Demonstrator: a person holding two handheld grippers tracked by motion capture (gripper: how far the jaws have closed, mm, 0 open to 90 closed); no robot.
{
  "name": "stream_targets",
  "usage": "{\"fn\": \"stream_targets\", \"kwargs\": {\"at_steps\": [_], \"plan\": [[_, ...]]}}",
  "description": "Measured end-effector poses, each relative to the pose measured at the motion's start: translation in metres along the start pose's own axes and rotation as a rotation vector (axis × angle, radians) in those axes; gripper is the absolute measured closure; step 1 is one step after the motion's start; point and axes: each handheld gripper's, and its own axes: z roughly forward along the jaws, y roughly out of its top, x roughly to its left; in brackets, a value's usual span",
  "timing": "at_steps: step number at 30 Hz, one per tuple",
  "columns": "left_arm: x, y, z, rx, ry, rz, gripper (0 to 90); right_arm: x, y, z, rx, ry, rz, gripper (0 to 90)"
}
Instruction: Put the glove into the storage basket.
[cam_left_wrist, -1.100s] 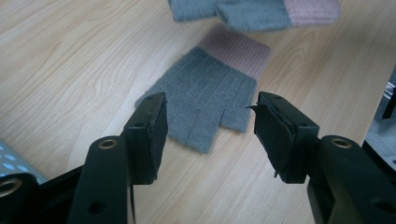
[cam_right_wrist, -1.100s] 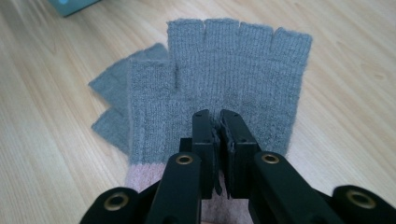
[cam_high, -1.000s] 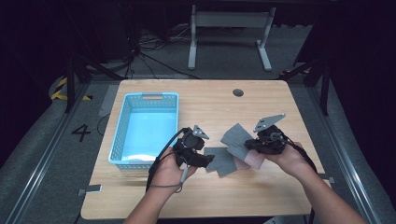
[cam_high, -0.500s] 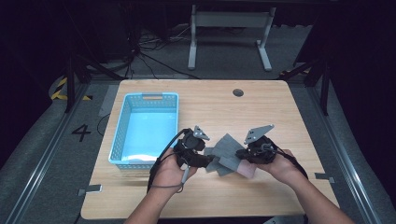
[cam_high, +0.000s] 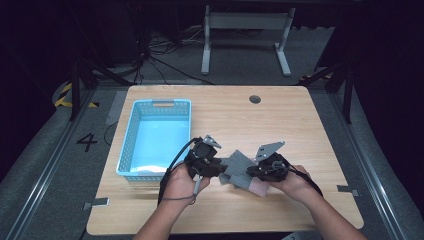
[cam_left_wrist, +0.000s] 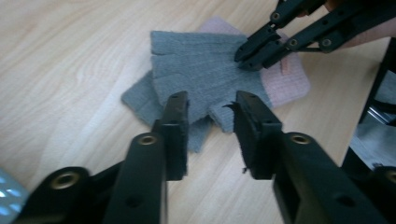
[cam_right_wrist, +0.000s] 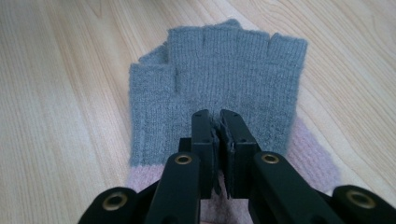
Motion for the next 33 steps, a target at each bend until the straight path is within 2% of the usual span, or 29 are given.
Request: {"fn": "stream_targets", "kwargs": {"at_steps": [2, 5, 7, 10, 14, 21, 24, 26, 29, 30, 31, 33], "plan": [[0.0, -0.001, 0.002, 0.001, -0.008, -0.003, 71.7, 0.0, -0.001, 0.001, 0.004, 0.003, 0.0, 84.6], [0.0, -0.001, 0.003, 0.012, 0.007, 0.002, 74.9, 0.0, -0.002, 0.003, 0.007, -0.003, -0.001, 85.2], [-0.001, -0.001, 0.004, 0.014, 0.012, 0.001, 75.3, 0.001, -0.002, 0.002, 0.001, -0.013, 0.007, 81.4], [-0.002, -0.001, 0.004, 0.02, 0.032, 0.02, 75.3, -0.001, -0.004, -0.006, -0.023, -0.022, 0.017, 79.8], [-0.005, -0.005, 0.008, 0.04, 0.055, 0.022, 75.7, -0.005, -0.01, -0.022, -0.064, -0.041, 0.052, 77.2], [-0.015, -0.007, 0.022, 0.091, 0.116, 0.067, 76.5, -0.013, -0.029, -0.041, -0.072, -0.089, 0.114, 74.7], [-0.014, -0.005, 0.026, 0.101, 0.087, 0.046, 76.9, -0.015, -0.038, -0.044, -0.069, -0.104, 0.131, 75.0], [-0.015, -0.005, 0.028, 0.098, 0.104, 0.054, 75.9, -0.015, -0.042, -0.046, -0.067, -0.108, 0.141, 75.0], [-0.015, -0.005, 0.03, 0.089, 0.103, 0.074, 74.3, -0.014, -0.049, -0.048, -0.062, -0.115, 0.15, 74.8], [-0.014, -0.004, 0.032, 0.096, 0.079, 0.072, 74.2, -0.015, -0.052, -0.049, -0.062, -0.114, 0.155, 74.7], [-0.011, -0.003, 0.034, 0.109, 0.057, 0.044, 71.5, -0.014, -0.054, -0.049, -0.059, -0.112, 0.159, 74.7], [-0.009, -0.003, 0.037, 0.126, 0.04, 0.031, 70.7, -0.014, -0.058, -0.049, -0.054, -0.113, 0.162, 74.4]]}}
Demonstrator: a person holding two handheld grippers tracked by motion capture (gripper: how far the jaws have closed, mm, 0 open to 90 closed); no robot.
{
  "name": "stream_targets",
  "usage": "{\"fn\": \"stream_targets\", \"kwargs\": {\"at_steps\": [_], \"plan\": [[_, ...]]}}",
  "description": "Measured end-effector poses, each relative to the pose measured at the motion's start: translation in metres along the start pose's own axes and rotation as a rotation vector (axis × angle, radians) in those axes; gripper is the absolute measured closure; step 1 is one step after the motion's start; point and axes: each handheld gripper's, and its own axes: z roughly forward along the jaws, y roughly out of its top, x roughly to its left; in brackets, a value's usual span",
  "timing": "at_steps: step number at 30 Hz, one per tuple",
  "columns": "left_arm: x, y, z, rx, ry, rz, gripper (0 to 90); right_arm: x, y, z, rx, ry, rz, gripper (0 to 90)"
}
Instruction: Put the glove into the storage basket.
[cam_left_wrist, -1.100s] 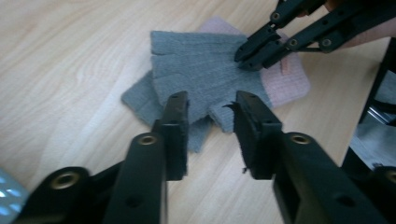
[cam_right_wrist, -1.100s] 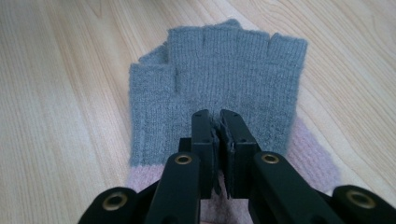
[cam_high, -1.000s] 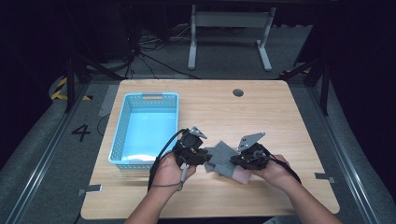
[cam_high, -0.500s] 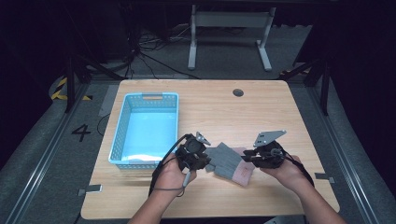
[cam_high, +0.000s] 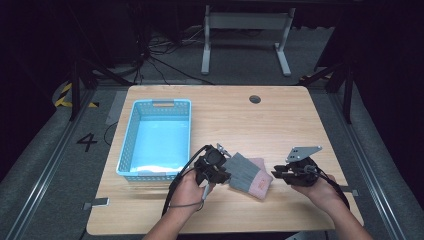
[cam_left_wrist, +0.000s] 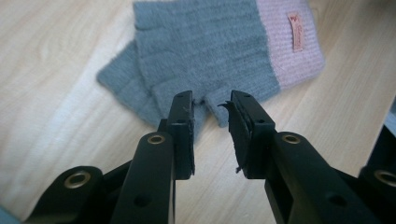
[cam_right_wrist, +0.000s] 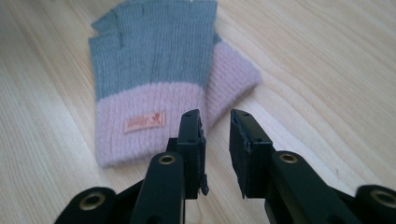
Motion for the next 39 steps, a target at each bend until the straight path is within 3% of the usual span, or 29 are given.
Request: {"fn": "stream_targets", "kwargs": {"at_steps": [7, 12, 16, 25, 36, 39], "plan": [[0.002, -0.002, 0.006, -0.018, 0.032, -0.011, 65.3, -0.001, -0.011, 0.005, 0.033, 0.0, 0.01, 74.0], [0.012, -0.005, 0.018, 0.014, 0.012, -0.085, 57.7, -0.001, -0.012, 0.006, 0.036, 0.003, 0.006, 73.6], [0.016, -0.007, 0.024, 0.038, 0.049, -0.101, 57.1, -0.002, -0.012, 0.007, 0.037, 0.01, 0.01, 73.4], [0.019, -0.007, 0.031, 0.045, 0.08, -0.077, 51.5, 0.0, -0.013, 0.014, 0.071, 0.014, -0.001, 72.2], [0.017, -0.005, 0.041, 0.082, 0.062, -0.065, 51.7, 0.001, -0.019, 0.017, 0.114, 0.053, 0.007, 67.8], [0.016, -0.005, 0.041, 0.088, 0.07, -0.043, 53.2, 0.004, -0.02, 0.02, 0.119, 0.056, 0.002, 67.2]]}}
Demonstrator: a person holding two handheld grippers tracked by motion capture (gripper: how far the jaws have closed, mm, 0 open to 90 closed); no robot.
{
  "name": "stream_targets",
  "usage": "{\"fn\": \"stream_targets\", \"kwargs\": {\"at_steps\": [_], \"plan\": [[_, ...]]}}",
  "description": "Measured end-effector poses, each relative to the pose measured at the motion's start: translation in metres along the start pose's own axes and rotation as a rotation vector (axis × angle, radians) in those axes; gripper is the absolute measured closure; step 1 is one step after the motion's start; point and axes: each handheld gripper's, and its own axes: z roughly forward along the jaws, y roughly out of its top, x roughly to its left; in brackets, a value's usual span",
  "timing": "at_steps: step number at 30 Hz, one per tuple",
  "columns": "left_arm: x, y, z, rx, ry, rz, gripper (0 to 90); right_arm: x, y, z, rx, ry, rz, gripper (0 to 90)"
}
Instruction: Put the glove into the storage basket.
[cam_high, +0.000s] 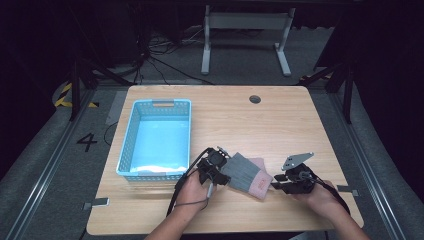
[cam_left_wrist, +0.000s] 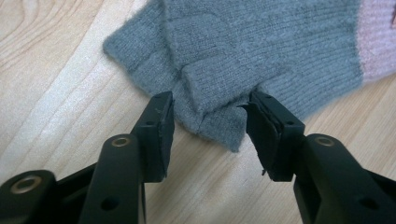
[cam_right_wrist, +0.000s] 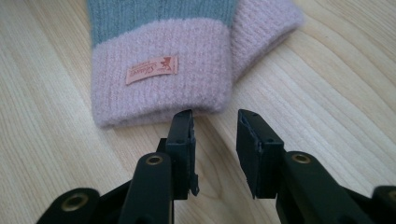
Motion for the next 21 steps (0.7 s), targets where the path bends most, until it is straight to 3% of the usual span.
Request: {"fn": "stream_targets", "kwargs": {"at_steps": [5, 15, 21], "plan": [[-0.0022, -0.0001, 0.0018, 0.009, 0.028, 0.033, 55.3, 0.0016, 0.0019, 0.0029, -0.002, 0.0, -0.005, 67.5], [-0.0002, 0.0017, 0.0059, 0.012, 0.012, 0.024, 51.1, 0.0035, 0.0021, 0.006, 0.0, 0.003, -0.008, 67.9], [-0.0011, 0.0022, 0.0057, 0.012, 0.01, 0.051, 49.6, 0.0056, 0.003, 0.0077, 0.004, 0.001, -0.024, 69.1]]}}
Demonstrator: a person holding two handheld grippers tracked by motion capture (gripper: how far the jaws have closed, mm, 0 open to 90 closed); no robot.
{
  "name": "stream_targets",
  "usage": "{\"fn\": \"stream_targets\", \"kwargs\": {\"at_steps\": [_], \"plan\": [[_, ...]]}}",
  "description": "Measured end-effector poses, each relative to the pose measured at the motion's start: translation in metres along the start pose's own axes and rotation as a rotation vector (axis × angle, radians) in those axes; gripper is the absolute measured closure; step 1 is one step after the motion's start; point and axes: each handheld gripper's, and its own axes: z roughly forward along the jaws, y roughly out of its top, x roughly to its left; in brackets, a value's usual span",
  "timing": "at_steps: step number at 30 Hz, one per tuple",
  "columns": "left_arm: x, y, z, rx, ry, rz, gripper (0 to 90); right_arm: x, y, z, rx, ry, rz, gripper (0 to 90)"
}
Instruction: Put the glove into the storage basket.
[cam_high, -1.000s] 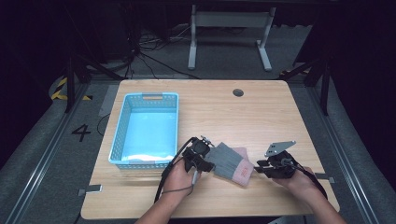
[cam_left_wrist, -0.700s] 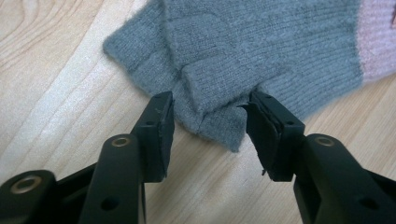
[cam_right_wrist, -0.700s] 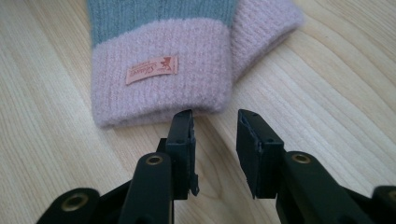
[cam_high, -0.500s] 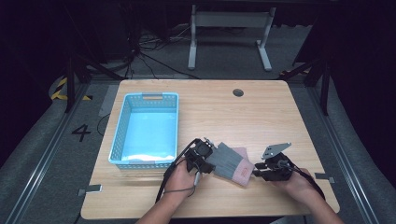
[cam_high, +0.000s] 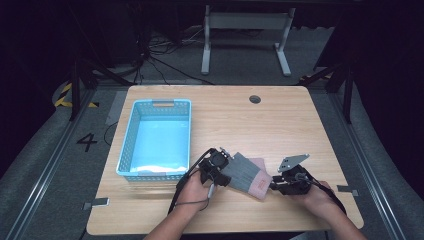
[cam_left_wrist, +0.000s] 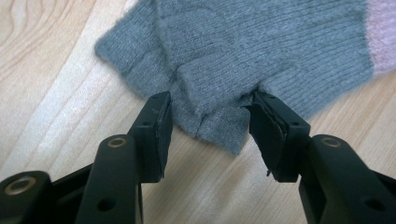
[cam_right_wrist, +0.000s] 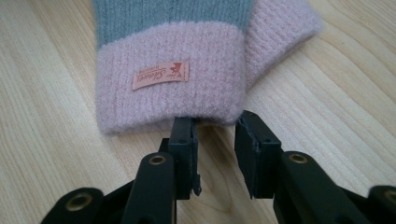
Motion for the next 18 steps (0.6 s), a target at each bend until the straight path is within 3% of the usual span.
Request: {"fn": "stream_targets", "kwargs": {"at_steps": [11, 15, 18], "plan": [[-0.0017, 0.0014, -0.0033, 0.002, -0.014, 0.014, 53.4, 0.0014, 0.0008, 0.0021, 0.003, -0.004, -0.006, 69.6], [0.0019, 0.0012, -0.0012, 0.025, -0.021, -0.02, 52.6, 0.0011, 0.0005, 0.0021, 0.003, -0.002, -0.005, 69.6], [0.0021, 0.0013, -0.0009, 0.029, -0.021, -0.014, 53.1, 0.0013, 0.0006, 0.0023, 0.003, 0.001, -0.006, 69.7]]}}
